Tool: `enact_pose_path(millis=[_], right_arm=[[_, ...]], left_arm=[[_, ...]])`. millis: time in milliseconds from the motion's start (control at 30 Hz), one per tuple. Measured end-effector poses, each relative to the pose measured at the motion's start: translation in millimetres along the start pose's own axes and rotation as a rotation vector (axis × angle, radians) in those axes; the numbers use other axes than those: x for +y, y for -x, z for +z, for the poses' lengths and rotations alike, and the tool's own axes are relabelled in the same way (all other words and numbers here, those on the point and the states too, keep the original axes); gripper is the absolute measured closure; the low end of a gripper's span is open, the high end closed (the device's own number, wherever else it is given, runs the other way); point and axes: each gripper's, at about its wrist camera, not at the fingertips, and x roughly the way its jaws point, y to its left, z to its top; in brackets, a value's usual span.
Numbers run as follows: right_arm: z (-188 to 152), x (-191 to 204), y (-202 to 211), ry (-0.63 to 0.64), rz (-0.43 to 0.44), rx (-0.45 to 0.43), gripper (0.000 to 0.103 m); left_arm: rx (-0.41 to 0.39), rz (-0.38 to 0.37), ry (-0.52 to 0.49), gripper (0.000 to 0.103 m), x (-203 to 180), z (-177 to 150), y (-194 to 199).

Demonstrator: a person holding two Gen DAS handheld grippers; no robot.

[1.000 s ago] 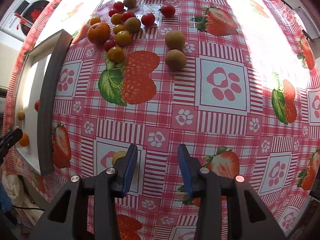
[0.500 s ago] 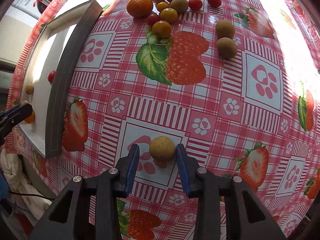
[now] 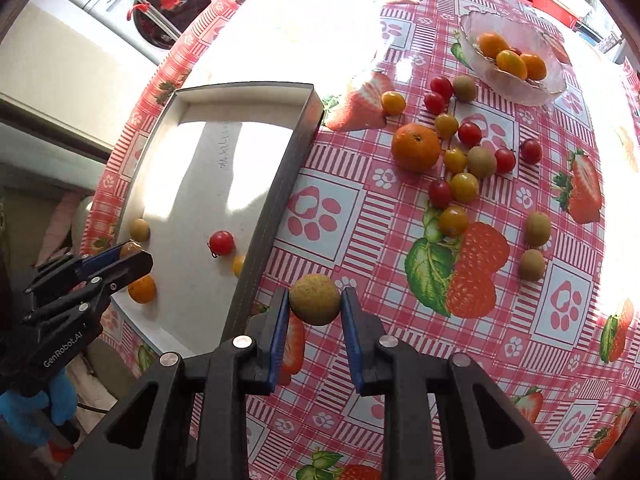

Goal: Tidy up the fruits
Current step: 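Carry the greenish-yellow fruit and orange tomato over the tray with both grippers, then open both grippers to release the fruits into the tray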

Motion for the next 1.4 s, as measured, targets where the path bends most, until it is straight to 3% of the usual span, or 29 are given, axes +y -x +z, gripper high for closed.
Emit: enact_pose_path(millis=[267,500,833,900,933,967,1000,1033,1133,1300,1400], right_arm=[[65.6,43.7,-16.4,0.056,0.050,-0.003,0.074],[106.9,55.2,-54.4,0.060,-0.006,0.049,0.074],[111.4,56.5,-85.3,0.090,-0.083,0.100,0.074],[111.2,58.7,-85.8,0.108,-0.094,0.107,0.074],[111.6,59.3,-86.1,0.109,-0.092,0.110,0.072],[111.8,58.6,-85.4,0.104,-0.084,0.112,0.070],[111.9,57.7,-84.7,0.096,-0.074,0.114,0.062],[111.6,57.0,-84.8,0.087,-0.068,0.119,0.049],[109.6,57.8,-84.8,0.067,-0.050,0.118,0.027],[103.3,53.4,-65.4,0.039,-0.014,0.104,0.015],[94.4,50.7,-45.2,0.029,-0.007,0.080,0.014]], left_arm=[[-0.004,0.088,0.056,0.079,33.5,37.5,-24.1],[0.032,0.148,0.087,0.080,53.4,59.3,-65.6],[0.069,0.164,0.099,0.079,57.6,63.6,-90.4],[0.072,0.173,0.095,0.074,57.0,63.5,-91.0],[0.074,0.179,0.094,0.065,56.8,63.9,-91.1],[0.078,0.180,0.096,0.033,57.1,63.8,-92.6],[0.066,0.192,0.102,0.017,57.0,63.4,-90.9],[0.042,0.201,0.101,0.017,56.5,62.5,-87.6],[0.055,0.199,0.082,0.017,52.2,60.6,-86.3],[0.067,0.205,0.072,0.017,41.0,54.2,-76.5],[0.064,0.206,0.062,0.017,32.8,46.7,-65.2]])
